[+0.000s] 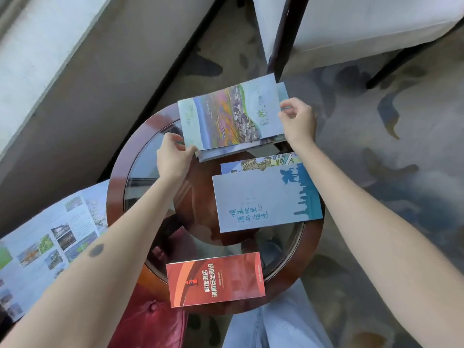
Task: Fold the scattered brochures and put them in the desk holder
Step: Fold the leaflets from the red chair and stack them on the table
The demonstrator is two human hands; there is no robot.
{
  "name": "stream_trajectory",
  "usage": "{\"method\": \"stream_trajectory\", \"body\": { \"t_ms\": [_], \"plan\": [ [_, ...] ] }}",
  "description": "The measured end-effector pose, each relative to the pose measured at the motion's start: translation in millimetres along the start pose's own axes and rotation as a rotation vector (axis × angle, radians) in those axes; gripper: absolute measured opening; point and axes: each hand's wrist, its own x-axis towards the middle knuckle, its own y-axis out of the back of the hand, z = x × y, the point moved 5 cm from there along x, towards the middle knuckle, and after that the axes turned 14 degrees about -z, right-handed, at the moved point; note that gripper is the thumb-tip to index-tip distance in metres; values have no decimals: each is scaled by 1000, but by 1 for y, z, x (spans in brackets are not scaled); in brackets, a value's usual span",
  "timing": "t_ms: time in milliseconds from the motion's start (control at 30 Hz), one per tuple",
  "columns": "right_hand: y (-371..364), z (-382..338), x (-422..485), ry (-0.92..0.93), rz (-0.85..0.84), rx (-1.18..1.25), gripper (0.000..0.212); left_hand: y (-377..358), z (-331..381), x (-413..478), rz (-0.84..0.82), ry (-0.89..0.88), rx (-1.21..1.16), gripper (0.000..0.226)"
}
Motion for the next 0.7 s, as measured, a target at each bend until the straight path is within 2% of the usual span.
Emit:
{"method": "stream_trajectory", "body": {
  "t_ms": [67,267,400,500,600,700],
  "plan": [
    [1,7,0,-34,15,-15,24,-5,-3,3,-4,36,27,39],
    [12,13,-5,-40,87,-103,26,-15,1,2,-6,7,140,29],
    [12,16,-7,-87,4,-187,25,-21,-1,-2,-85,44,149,35],
    [11,6,-11,-89,-47,-277,24,-10,0,-9,-84,65,76,40],
    [-1,-20,-25,7,-34,-345,30,13,-1,-25,-57,-11,38,35],
    [-41,-63,-49,152,-135,-356,32,52,-13,-50,7,-65,32,32]
  ]
}}
